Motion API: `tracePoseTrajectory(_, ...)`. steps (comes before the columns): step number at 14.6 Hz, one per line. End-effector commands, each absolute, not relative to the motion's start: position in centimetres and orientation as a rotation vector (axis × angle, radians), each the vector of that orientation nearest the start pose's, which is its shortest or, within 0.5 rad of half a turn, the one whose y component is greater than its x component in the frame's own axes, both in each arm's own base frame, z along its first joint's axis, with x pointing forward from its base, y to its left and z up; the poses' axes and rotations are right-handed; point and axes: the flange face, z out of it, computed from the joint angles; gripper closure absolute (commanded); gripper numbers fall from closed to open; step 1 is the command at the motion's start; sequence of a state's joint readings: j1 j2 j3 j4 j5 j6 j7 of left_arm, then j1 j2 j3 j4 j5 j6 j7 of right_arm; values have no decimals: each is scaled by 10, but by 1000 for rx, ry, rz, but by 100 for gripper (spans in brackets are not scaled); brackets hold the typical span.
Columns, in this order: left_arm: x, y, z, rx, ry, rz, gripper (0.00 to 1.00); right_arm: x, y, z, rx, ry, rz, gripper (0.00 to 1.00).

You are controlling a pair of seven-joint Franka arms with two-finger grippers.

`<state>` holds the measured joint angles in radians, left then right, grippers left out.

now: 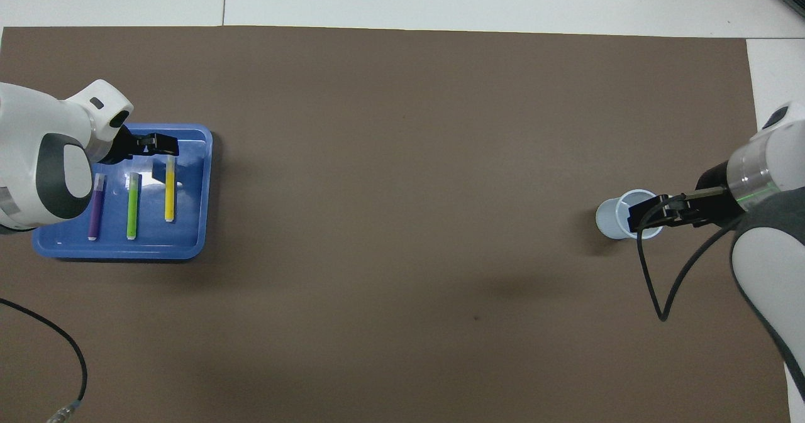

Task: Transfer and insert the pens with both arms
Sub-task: 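Lower the left gripper onto the yellow pen and close it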

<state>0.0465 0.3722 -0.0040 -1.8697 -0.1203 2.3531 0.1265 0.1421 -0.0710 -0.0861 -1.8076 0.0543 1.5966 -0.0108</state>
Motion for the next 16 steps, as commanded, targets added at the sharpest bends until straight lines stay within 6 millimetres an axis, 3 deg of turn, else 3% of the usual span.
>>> tracePoseTrajectory(1,643,26,317,-3225,16,-218,5,516,35,554,-3061,-102,184,0)
tracePoseTrajectory(8,643,23,314,-3225,20,-222,7,515,34,553,-3061,-100,187,0)
tracePoseTrajectory(12,631,20,301,-3229,25,-170,7,514,34,552,-3060,-100,189,0)
tracePoseTrajectory(16,629,19,300,-3231,28,-153,10,515,34,551,-3061,-98,159,0)
